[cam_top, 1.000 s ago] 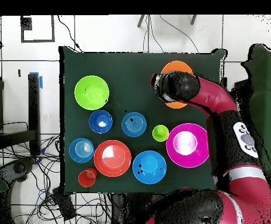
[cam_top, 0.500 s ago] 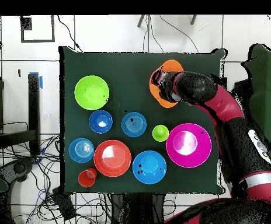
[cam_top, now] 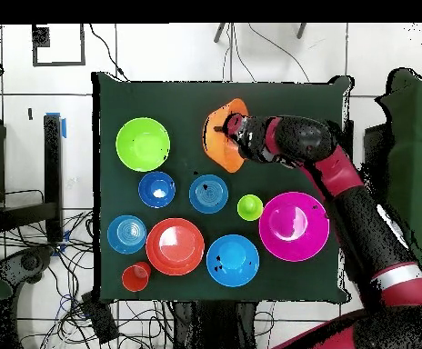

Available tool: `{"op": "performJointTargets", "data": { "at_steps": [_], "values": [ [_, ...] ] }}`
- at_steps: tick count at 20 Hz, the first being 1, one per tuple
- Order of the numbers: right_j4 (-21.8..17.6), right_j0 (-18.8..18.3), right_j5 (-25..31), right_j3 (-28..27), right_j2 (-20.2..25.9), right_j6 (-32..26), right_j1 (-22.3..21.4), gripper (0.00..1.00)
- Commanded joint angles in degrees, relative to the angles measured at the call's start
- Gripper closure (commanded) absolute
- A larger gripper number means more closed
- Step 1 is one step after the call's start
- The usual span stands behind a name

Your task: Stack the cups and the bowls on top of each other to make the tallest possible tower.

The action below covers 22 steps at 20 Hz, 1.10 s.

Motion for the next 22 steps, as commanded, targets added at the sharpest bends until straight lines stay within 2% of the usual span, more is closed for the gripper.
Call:
{"op": "performJointTargets", "data": {
  "at_steps": [1,4,12,15,19,22],
  "values": [
    [0.5,-0.2,8.0,8.0,10.2,-14.2,10.9,1.0],
    [-0.1,-1.0,9.1,7.9,11.8,-13.8,12.6,1.0],
    [-1.9,-2.1,10.0,8.5,13.8,-11.0,13.2,1.0],
    [-1.1,-2.3,11.6,7.4,15.3,-12.5,16.0,1.0],
    [1.7,-3.2,14.0,8.0,20.5,-14.6,21.5,1.0],
    [2.8,-2.8,15.6,7.7,23.7,-14.0,23.4,1.0]
  ]
}}
